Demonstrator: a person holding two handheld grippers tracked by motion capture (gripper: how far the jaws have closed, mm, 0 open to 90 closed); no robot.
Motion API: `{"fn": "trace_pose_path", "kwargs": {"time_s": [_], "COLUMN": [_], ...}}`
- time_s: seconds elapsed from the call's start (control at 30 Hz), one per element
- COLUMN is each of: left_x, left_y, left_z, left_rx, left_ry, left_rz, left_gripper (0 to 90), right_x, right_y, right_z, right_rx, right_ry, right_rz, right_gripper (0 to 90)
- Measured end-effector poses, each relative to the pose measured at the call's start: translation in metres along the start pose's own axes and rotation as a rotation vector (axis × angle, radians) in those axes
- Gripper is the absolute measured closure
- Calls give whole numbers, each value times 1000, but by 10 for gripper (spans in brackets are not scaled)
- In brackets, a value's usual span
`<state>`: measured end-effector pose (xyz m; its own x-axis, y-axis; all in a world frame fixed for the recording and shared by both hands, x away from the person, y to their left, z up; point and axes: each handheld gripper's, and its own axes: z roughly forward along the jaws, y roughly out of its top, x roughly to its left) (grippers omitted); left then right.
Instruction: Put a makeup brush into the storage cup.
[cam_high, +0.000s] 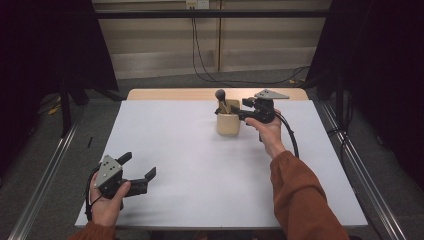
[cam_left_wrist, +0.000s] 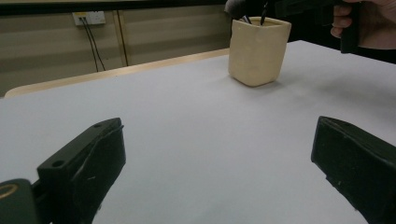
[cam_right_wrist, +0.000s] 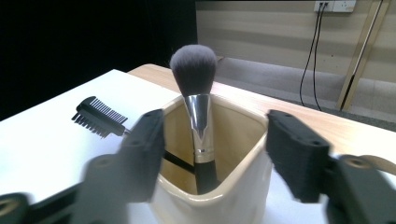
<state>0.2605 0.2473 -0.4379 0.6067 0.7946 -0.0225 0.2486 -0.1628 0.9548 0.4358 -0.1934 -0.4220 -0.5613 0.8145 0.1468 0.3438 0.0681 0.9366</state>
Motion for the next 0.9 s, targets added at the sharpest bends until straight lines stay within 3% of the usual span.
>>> {"fn": "trace_pose_path", "kwargs": {"time_s": [0.27, 0.4, 0.73, 0.9], "left_x": [-1, 1, 1, 0], "left_y": [1, 0, 0, 0], "left_z": [3, 3, 4, 2], "left_rx": [6, 5, 8, 7], "left_ry": [4, 15, 6, 7], "left_rz": [2, -9, -5, 3], "left_gripper": [31, 31, 31, 31], "right_x": [0, -4, -5, -4], "right_y": [1, -2, -2, -4], "right_z": [-6, -9, -24, -31], "right_rx": [11, 8, 5, 12], "right_ry": [2, 7, 6, -24], "right_rz": [-27, -3, -21, -12], "right_gripper": [171, 62, 24, 18]}}
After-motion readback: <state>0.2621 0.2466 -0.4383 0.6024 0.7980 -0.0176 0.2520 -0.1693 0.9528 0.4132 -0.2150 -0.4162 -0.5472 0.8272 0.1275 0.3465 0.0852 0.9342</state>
